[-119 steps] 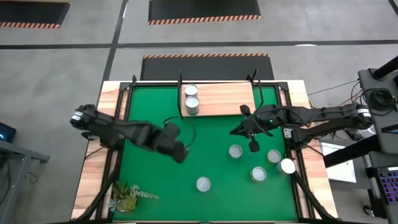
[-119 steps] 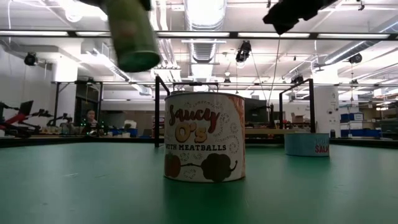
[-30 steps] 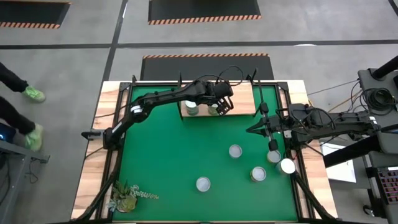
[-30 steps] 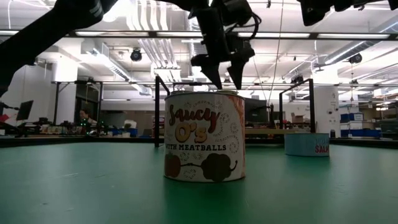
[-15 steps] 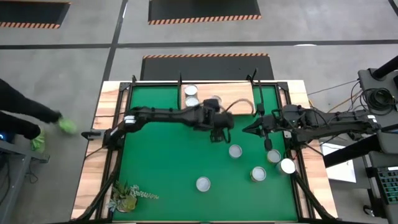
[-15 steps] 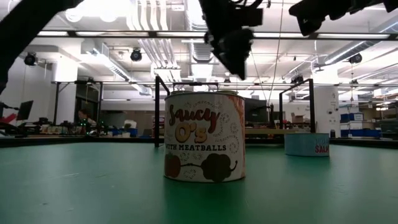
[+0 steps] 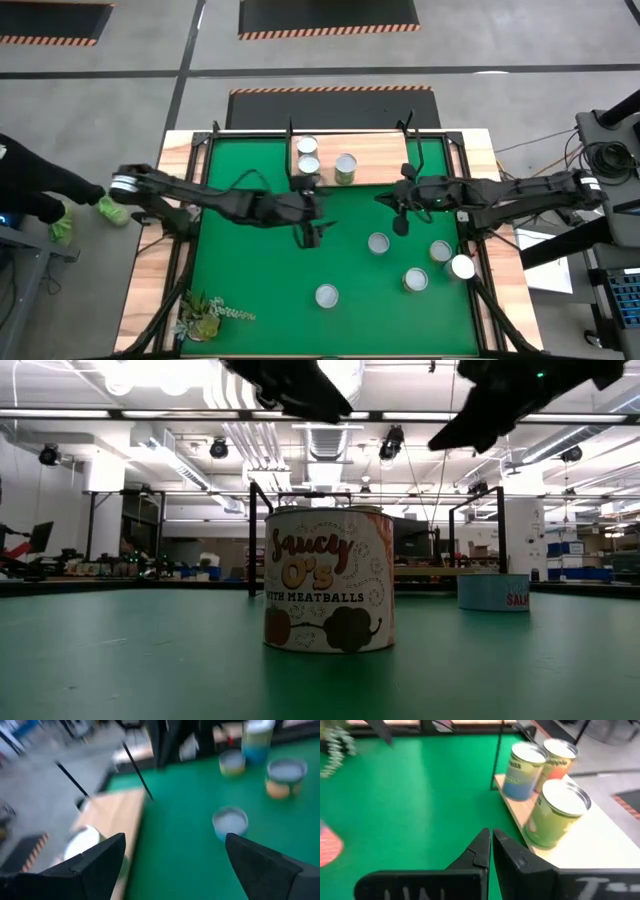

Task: Pick and place cans onto a shelf
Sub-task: Put the canned pears on the shelf

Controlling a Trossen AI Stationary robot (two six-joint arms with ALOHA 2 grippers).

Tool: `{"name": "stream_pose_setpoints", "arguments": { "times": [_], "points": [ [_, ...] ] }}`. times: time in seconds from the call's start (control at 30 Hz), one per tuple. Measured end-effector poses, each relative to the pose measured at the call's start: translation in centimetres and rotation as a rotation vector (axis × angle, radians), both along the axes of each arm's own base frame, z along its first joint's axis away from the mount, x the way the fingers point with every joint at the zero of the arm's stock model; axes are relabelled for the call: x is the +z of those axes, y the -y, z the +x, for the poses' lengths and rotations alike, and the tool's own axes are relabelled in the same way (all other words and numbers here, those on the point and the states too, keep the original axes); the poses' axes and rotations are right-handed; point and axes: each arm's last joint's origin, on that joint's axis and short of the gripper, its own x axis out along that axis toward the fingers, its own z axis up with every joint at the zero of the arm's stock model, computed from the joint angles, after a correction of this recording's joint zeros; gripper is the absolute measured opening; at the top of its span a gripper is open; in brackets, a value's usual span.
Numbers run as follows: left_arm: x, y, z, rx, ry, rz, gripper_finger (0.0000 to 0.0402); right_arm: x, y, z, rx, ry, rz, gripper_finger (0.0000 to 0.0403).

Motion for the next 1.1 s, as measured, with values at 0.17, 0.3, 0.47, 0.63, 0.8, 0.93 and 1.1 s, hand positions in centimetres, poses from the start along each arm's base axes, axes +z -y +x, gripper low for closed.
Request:
{"name": "stream_pose_setpoints", "arguments": {
  "times": [0.17,0.3,0.47,0.63,0.8,0.93,1.1],
  "points": [
    [0.3,-0.5,-3.4,-0.048,0.163,0.102,0.0308,0.2,0.8,2.6,-0.049,-0.057,0.015,0.0009],
    [-0.2,-0.7,-5.9,-0.08,0.307,0.139,0.0263,0.0,2.1,4.5,-0.09,-0.114,0.007,0.0009],
    [-0.9,-1.0,-7.9,-0.082,0.361,0.148,0.0185,-0.9,4.3,6.3,-0.155,-0.199,0.0,0.0009],
    [-1.2,-1.1,-8.7,-0.083,0.355,0.162,0.0099,-1.9,6.3,7.8,-0.181,-0.259,-0.02,0.0009],
    [-1.2,-1.2,-8.8,-0.081,0.361,0.16,0.0023,-2.4,7.6,9.1,-0.179,-0.289,-0.027,0.0009],
    [-1.1,-1.2,-8.8,-0.077,0.365,0.151,0.0006,-3.0,8.6,9.8,-0.19,-0.328,-0.051,0.0009],
    [-0.9,-1.1,-8.6,-0.075,0.37,0.143,0.0015,-3.2,10.1,9.6,-0.229,-0.352,-0.079,0.0009]
  ]
}}
